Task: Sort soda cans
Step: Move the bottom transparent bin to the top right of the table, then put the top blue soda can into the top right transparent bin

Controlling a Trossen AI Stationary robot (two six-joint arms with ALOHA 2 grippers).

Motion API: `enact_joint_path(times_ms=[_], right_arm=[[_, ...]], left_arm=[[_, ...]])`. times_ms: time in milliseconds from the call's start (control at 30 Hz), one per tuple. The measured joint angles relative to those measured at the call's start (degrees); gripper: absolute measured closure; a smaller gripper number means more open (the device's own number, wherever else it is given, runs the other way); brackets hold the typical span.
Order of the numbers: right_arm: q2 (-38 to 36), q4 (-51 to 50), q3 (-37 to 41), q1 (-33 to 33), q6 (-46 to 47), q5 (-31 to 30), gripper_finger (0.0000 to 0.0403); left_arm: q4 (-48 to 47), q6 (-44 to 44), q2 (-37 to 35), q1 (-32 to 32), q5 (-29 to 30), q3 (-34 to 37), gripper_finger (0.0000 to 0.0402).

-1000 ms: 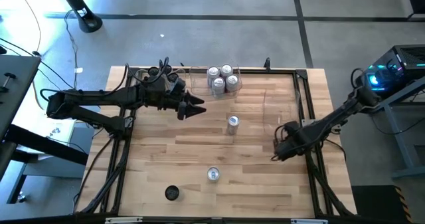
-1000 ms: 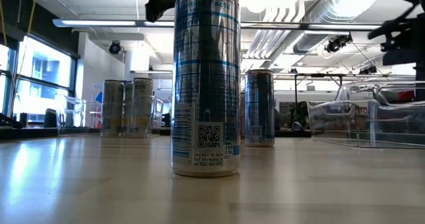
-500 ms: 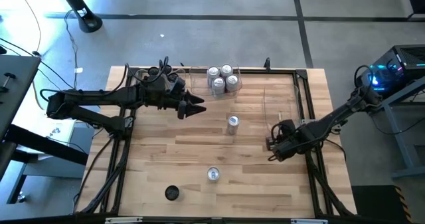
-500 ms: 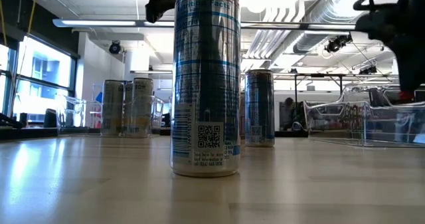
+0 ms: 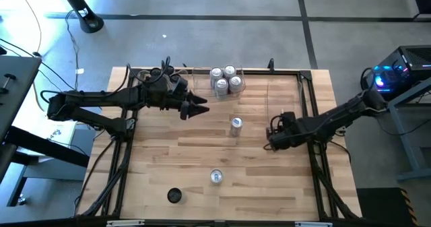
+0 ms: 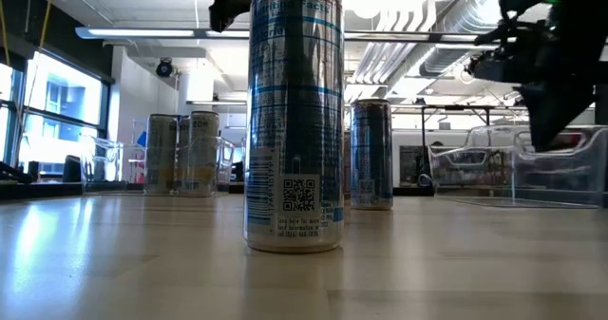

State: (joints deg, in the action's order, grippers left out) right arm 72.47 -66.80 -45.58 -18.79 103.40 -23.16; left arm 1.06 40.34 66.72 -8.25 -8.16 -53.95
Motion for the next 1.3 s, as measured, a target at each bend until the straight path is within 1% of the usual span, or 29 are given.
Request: enact_joint_path(times_ms=[133,300,333,400,500,600,633,700,733,833,967,1033,1133,1200,1300], right_arm=[[0.0,0.7,-0.4,1.6,-2.8,-1.3,0.0403],[0.0,8.2,-2.5,-1.7,-9.6,-0.4,0.0403],[0.0,10.4,-2.9,-2.5,-11.2,-0.4,0.0403],[0.0,15.5,-3.6,-3.7,-15.1,-0.4,0.0403],[0.0,25.5,-4.2,-5.2,-23.9,-0.9,0.0403],[0.0,35.0,-4.3,-5.1,-31.8,-2.0,0.0403],[0.0,37.6,-4.3,-4.5,-33.8,-2.4,0.0403],[0.0,42.4,-4.3,-2.7,-36.5,-2.6,0.0401],[0.0,44.8,-4.3,-1.6,-37.8,-1.9,0.0399],[0.0,50.7,-4.3,0.9,-41.8,0.7,0.0384],[0.0,53.4,-7.1,2.5,-49.7,2.8,0.0343],[0.0,52.2,-9.1,3.0,-57.4,2.8,0.0311],[0.0,51.2,-10.7,3.5,-70.2,2.7,0.0252],[0.0,51.2,-10.8,4.7,-73.2,3.6,0.0207],[1.0,50.4,-10.8,6.5,-73.7,3.6,0.0146]], left_arm=[[0.4,0.3,0.0,0.0,-1.1,0.0,0.0032],[0.1,1.7,-0.3,0.7,-12.2,0.0,0.0032],[0.0,2.3,-0.6,1.3,-13.7,0.0,0.0032],[-0.4,3.0,-1.1,3.2,-14.9,0.0,0.0032],[-1.2,3.6,-1.4,8.9,-14.3,0.0,0.0032],[-5.4,1.9,-1.4,14.8,-12.4,0.0,0.0032],[-6.9,1.6,-1.4,16.3,-10.9,0.0,0.0032],[-9.4,1.6,-1.4,18.4,-5.9,0.0,0.0032],[-10.0,1.7,-1.4,19.1,-4.0,0.0,0.0032],[-9.9,2.6,-1.4,20.5,-1.0,0.0,0.0032],[-9.9,3.4,-1.4,21.4,0.2,0.0,0.0032],[-9.8,3.6,-1.4,21.5,0.2,0.0,0.0032],[-9.9,3.6,-1.4,21.4,0.2,0.0,0.0032],[-9.8,4.3,-1.4,21.2,0.2,0.0,0.0032],[-9.9,5.3,-1.4,21.2,-0.1,0.0,0.0032]])
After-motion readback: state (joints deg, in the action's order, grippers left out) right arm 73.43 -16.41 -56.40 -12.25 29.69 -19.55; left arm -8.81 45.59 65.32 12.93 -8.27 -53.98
